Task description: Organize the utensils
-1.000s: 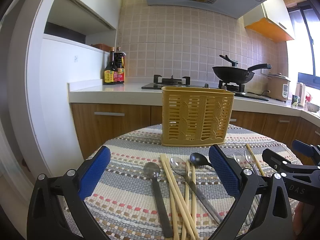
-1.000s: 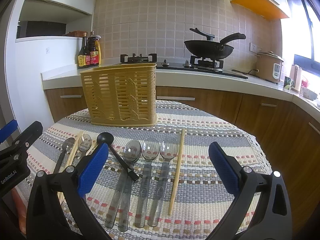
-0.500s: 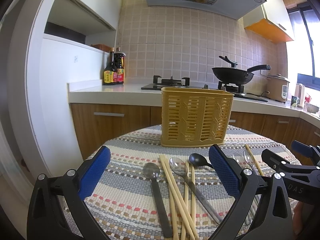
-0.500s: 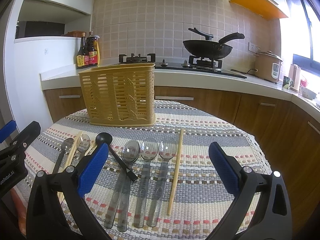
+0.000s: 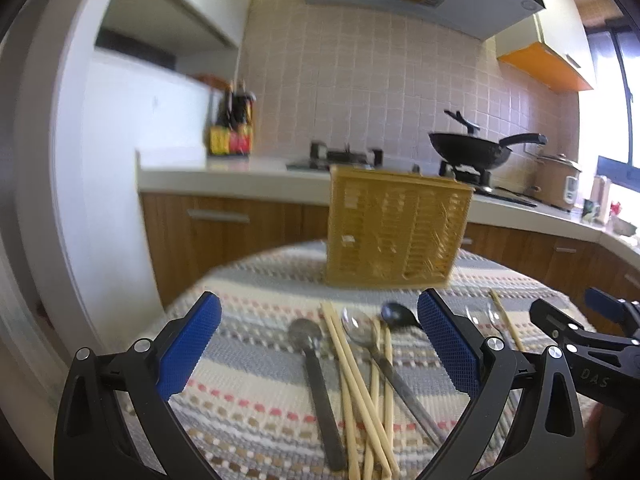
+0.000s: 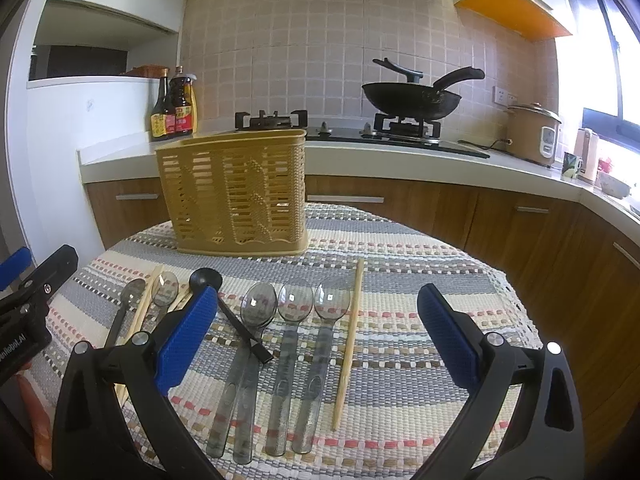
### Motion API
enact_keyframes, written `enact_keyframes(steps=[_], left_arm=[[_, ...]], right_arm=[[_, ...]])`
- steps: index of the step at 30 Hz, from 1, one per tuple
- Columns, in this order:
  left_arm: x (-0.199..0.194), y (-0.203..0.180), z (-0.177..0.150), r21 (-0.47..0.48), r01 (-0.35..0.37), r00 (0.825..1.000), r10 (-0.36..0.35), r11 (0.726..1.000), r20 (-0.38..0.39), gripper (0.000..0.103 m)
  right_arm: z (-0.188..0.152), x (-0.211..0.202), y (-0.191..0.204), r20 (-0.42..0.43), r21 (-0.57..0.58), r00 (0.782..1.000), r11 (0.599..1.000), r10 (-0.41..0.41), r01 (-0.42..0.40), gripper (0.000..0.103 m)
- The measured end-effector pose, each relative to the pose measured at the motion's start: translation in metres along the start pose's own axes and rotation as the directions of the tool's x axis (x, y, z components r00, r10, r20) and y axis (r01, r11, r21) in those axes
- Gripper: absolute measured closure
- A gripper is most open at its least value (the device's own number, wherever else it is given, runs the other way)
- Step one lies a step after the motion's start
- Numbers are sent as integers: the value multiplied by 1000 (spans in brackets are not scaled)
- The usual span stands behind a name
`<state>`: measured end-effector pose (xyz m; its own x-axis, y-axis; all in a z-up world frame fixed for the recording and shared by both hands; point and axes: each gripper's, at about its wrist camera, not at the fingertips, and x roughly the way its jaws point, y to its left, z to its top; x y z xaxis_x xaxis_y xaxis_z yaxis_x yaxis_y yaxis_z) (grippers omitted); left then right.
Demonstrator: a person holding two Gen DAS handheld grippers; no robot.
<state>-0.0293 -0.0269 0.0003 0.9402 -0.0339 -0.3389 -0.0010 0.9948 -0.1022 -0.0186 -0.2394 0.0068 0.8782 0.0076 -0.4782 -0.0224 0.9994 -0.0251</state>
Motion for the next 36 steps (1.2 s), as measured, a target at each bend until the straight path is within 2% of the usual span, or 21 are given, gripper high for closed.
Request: enact_keyframes(steps=[2,3,5,6,8,9,10,12,14,16,17,19,20,22,23,25,28,31,33,34,36], left_arm=[[5,10,1,-8,57,996,-58,998,-62,8],[8,16,2,-8,54,994,-54,999,-90,8],[20,31,9,-20,90,975,-92,996,-202,11],[26,38,11,-36,113,962,-118,993,-248,17],[49,50,17,-78,157,900,-175,985,-399,23],[60,53,17,-96,177,861,-201,980,-467,28],[71,56,18,-124,201,819,-236,972,-524,38],[87,55,19,-143,232,765,-271,962,-584,39],[98,47,17,-106,217,733,-234,970,-639,43],[106,36,16,-42,205,727,-181,978,-663,44],[111,32,14,-24,201,716,-164,979,-679,48],[123,28,12,-30,201,682,-162,979,-713,55],[128,27,11,-28,192,670,-152,981,-727,56],[137,25,10,29,161,670,-88,986,-737,60],[140,23,11,43,159,669,-76,986,-739,62],[146,26,15,22,160,651,-88,987,-754,62],[159,31,21,-7,159,625,-106,987,-774,63],[169,28,24,15,156,608,-84,988,-789,63],[170,23,24,60,154,602,-46,986,-797,64],[174,15,24,100,150,603,-11,984,-798,68],[175,8,24,151,138,610,36,979,-792,74]], right_arm=[[2,2,0,-17,0,1000,1000,24,-24,7],[5,4,1,-37,-9,999,1000,20,-20,7],[9,8,4,-54,-18,998,999,26,-27,7],[15,14,7,-101,-40,994,999,31,-35,7],[24,25,12,-141,-70,987,994,75,-85,8],[27,28,16,-153,-91,984,990,95,-109,12],[32,36,23,-198,-129,972,980,122,-150,16],[42,52,38,-256,-200,955,959,146,-201,23],[48,69,45,-368,-207,908,934,202,-291,33],[53,88,53,-449,-217,859,902,247,-373,39],[55,98,57,-487,-237,839,888,243,-395,44],[56,116,71,-556,-256,790,850,260,-460,48],[57,126,76,-583,-271,773,837,250,-475,50],[55,140,86,-627,-276,738,815,249,-510,56],[55,148,92,-643,-284,727,806,242,-520,63],[53,157,101,-678,-278,692,786,246,-552,67],[47,168,115,-715,-284,660,767,231,-576,67],[37,182,132,-756,-279,621,755,209,-593,69],[30,188,144,-774,-286,607,756,180,-589,81],[28,188,148,-779,-287,603,755,175,-589,83],[23,191,157,-769,-305,619,762,156,-571,94]])
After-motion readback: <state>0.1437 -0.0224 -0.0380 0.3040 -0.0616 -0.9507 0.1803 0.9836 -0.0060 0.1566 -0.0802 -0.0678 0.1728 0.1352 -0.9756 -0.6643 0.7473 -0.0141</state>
